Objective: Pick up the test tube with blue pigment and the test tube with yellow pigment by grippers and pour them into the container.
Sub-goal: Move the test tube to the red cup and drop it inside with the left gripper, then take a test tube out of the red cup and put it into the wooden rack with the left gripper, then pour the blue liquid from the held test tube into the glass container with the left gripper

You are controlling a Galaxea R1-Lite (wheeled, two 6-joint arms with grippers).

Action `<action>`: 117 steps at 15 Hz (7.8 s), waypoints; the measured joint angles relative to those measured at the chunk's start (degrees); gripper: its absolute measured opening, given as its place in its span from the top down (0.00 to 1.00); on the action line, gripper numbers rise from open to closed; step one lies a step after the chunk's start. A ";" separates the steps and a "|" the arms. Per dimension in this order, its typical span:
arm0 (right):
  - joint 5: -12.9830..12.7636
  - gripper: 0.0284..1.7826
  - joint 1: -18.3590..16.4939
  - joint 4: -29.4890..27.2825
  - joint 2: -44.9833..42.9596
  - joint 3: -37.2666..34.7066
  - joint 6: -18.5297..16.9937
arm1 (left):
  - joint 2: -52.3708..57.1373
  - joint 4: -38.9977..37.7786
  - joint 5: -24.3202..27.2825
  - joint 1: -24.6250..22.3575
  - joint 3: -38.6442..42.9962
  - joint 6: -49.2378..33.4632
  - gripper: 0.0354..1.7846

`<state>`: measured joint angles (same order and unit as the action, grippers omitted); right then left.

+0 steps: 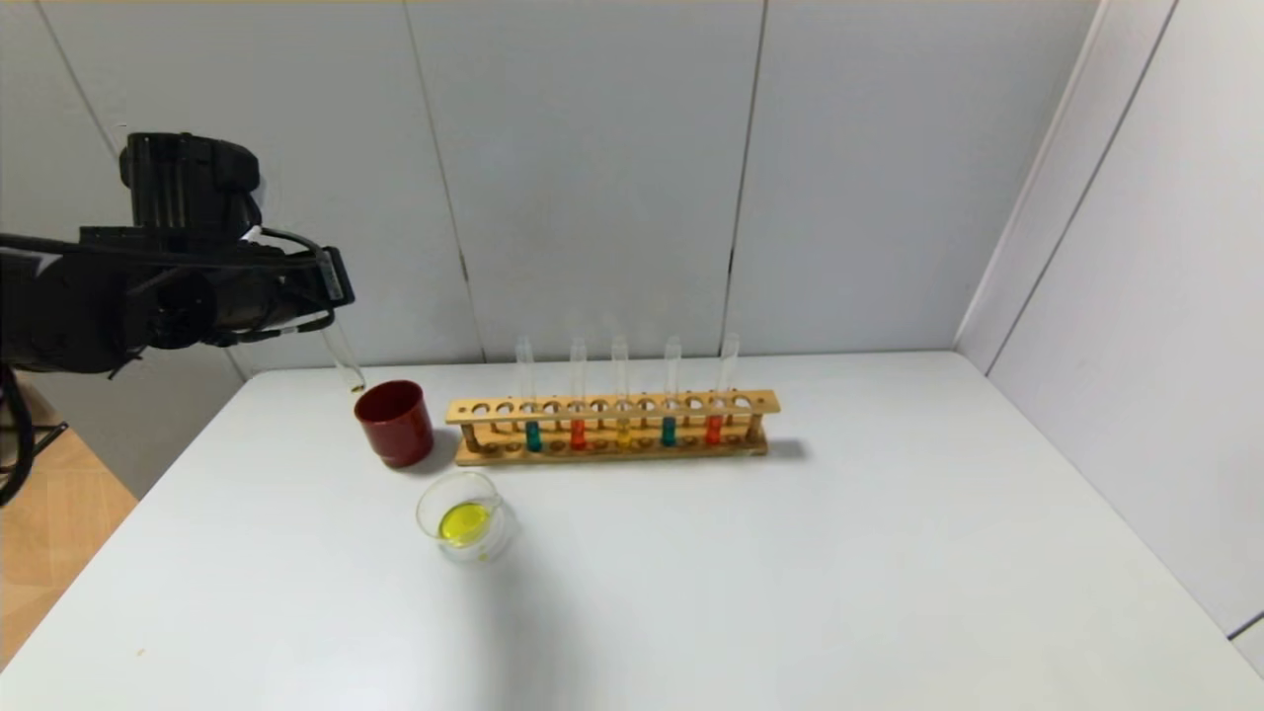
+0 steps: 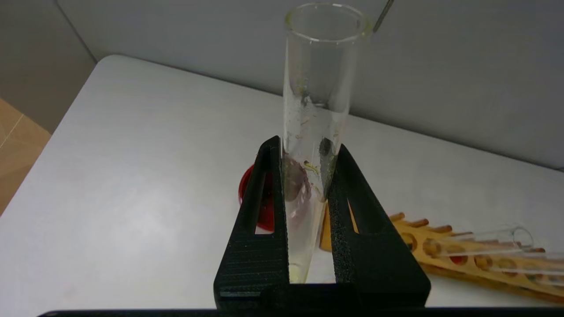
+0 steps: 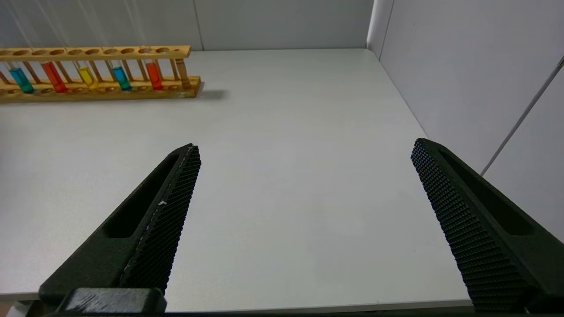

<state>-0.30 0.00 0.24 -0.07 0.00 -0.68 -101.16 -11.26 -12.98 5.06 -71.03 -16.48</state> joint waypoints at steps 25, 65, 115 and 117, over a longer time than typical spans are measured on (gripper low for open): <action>-0.02 0.02 0.00 0.00 0.00 0.00 -0.02 | -20.31 -17.68 0.76 -2.95 -2.67 5.71 0.84; 0.00 0.02 0.00 -0.02 0.00 0.00 0.00 | 20.83 -25.06 14.21 7.36 39.92 9.48 0.02; 0.00 0.02 0.00 0.00 0.00 0.00 0.00 | -14.41 -30.21 8.47 15.17 8.41 11.91 0.85; -0.05 0.02 0.00 0.00 0.00 0.00 -0.02 | -11.89 -24.93 8.44 15.09 4.89 12.00 0.85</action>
<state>-0.35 0.00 0.24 -0.07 0.00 -0.71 -113.04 -36.19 -4.55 20.15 -66.15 -4.49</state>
